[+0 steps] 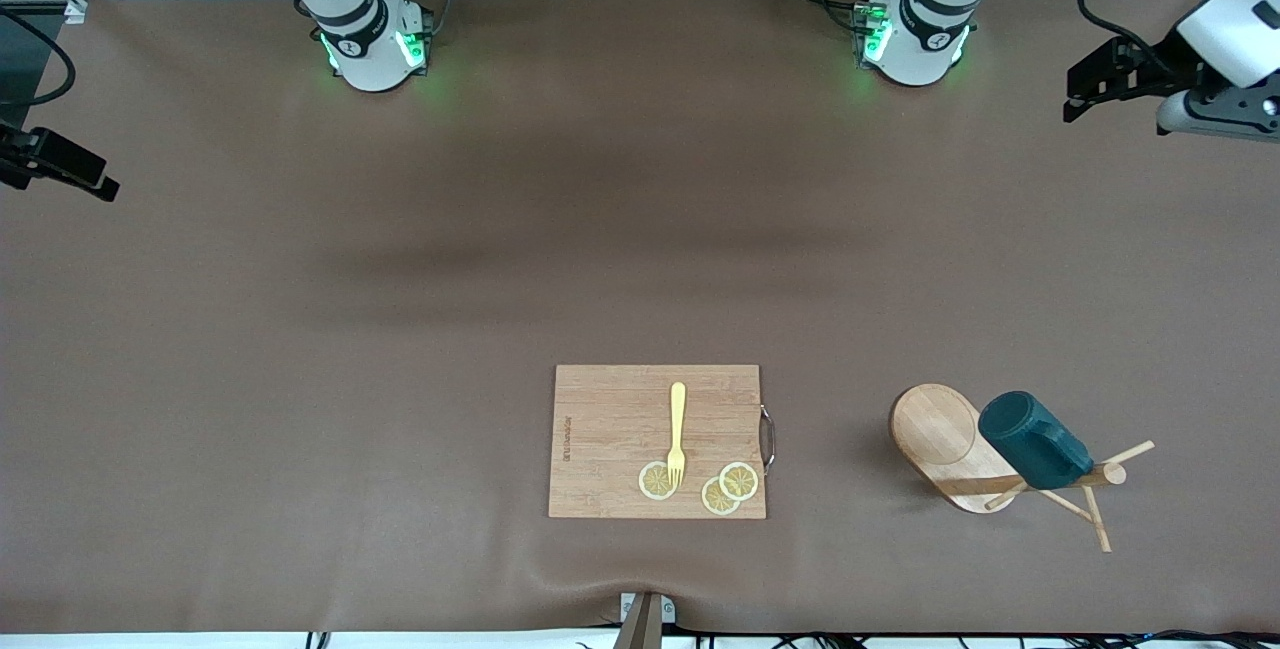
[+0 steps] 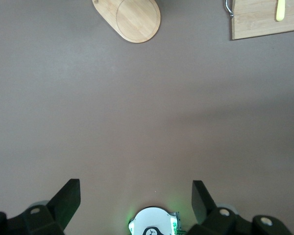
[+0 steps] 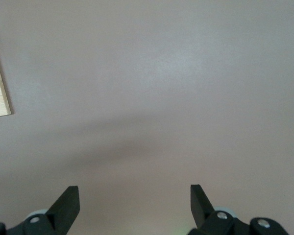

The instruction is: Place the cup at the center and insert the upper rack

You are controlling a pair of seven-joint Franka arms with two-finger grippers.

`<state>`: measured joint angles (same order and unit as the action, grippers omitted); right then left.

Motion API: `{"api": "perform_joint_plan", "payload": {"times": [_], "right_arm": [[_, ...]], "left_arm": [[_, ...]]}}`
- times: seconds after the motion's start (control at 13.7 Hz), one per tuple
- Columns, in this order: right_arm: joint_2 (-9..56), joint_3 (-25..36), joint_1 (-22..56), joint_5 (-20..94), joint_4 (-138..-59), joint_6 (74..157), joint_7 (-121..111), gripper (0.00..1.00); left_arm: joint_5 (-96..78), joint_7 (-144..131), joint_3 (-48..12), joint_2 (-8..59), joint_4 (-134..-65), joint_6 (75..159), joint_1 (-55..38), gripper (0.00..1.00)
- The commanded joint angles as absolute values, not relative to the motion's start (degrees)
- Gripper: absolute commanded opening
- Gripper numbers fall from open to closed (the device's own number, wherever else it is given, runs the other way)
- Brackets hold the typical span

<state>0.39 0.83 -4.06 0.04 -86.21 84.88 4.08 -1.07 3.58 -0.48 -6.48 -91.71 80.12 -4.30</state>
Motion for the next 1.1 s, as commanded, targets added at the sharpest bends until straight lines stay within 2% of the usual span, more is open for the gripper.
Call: {"api": "perform_joint_plan", "payload": {"times": [0.0,0.29,1.02], "right_arm": [[0.7,0.1,-5.2,0.4,-85.2,84.1,3.8,1.0],[0.7,0.1,-5.2,0.4,-85.2,84.1,3.8,1.0],[0.7,0.1,-5.2,0.4,-85.2,84.1,3.8,1.0]], "left_arm": [[-0.7,2.1,-0.8,-5.7,-89.8,79.4,-4.2,1.0],[0.1,-0.9,-2.2,-2.0,-86.7,80.9,-4.7,1.0],[0.2,-3.8,-3.0,-2.0,-84.8,80.9,-3.8,1.0]]}}
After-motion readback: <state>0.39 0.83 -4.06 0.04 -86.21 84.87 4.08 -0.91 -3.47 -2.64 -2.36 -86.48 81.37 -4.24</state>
